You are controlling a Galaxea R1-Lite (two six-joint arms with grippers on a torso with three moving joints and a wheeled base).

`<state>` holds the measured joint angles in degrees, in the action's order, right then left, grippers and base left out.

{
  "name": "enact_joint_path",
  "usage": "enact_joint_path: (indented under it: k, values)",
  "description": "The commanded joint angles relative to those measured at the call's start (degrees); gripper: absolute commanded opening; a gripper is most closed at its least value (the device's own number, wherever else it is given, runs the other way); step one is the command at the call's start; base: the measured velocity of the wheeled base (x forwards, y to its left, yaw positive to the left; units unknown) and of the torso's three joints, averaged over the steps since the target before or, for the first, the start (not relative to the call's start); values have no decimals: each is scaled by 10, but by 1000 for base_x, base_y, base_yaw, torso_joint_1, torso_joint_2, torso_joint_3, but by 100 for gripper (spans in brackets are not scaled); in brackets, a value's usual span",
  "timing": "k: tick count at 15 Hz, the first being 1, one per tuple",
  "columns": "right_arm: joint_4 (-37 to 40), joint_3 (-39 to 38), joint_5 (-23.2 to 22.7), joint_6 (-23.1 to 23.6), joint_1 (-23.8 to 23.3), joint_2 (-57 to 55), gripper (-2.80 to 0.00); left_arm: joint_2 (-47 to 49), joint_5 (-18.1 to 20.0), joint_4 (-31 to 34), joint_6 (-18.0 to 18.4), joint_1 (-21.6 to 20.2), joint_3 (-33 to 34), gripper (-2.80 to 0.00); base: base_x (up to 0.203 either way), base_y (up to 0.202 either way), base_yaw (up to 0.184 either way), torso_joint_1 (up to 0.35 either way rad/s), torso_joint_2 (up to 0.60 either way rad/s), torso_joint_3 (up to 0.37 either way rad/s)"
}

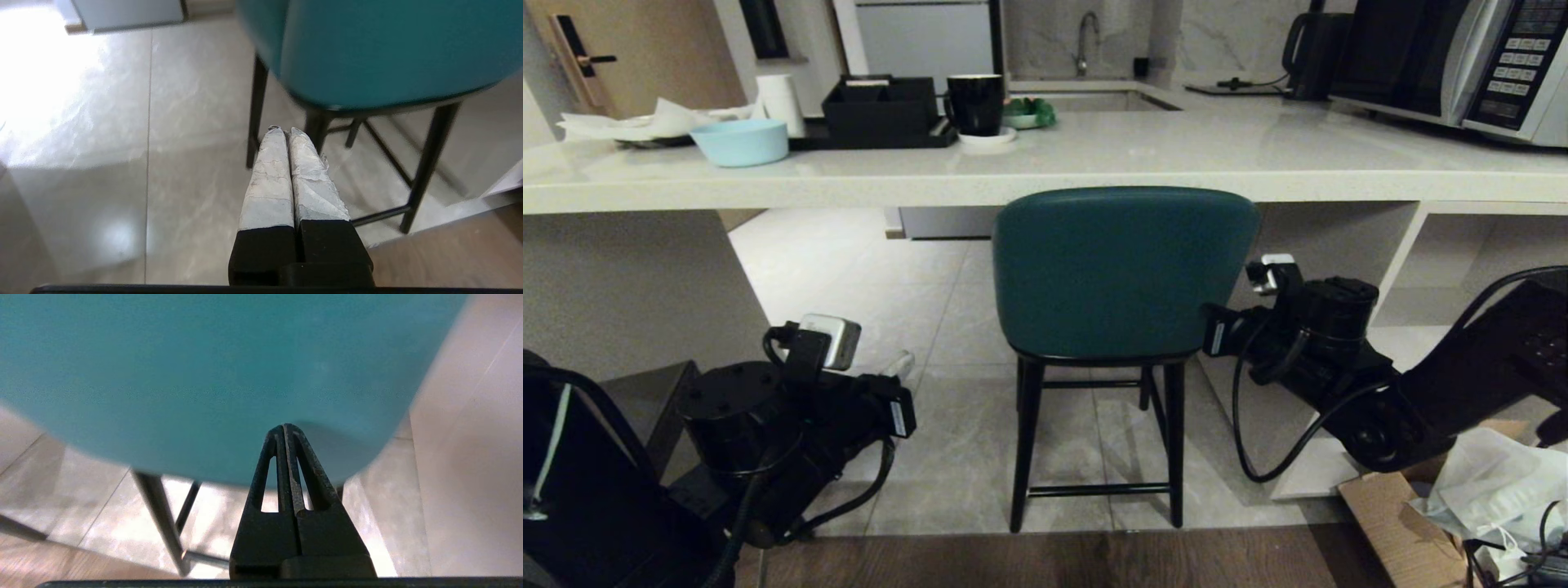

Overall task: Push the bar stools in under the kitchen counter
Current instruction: Push the blue chair back under the dining table, then push the gray chair back under the dining table

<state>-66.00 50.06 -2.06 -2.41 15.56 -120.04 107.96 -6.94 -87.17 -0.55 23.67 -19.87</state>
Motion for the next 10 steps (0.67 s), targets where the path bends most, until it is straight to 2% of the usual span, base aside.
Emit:
enact_joint_path:
  k: [1,3,6,7,10]
  values:
    - [-17,-78,-1,-1,20,88,-280,-47,-1,-5,1,0,2,-280,0,0,0,0,0,0]
    - [-25,-127,11,-2,31,163,-280,-109,-1,9,2,-1,-1,-280,0,0,0,0,0,0]
    - [17,-162,24,-3,37,296,-280,-228,-2,104,3,-4,-10,-280,0,0,0,0,0,0]
    - [54,-166,27,-2,36,346,-280,-271,-9,160,3,-9,-14,-280,0,0,0,0,0,0]
    - [128,-190,56,5,11,470,-280,-402,-75,348,1,-22,-33,-280,0,0,0,0,0,0]
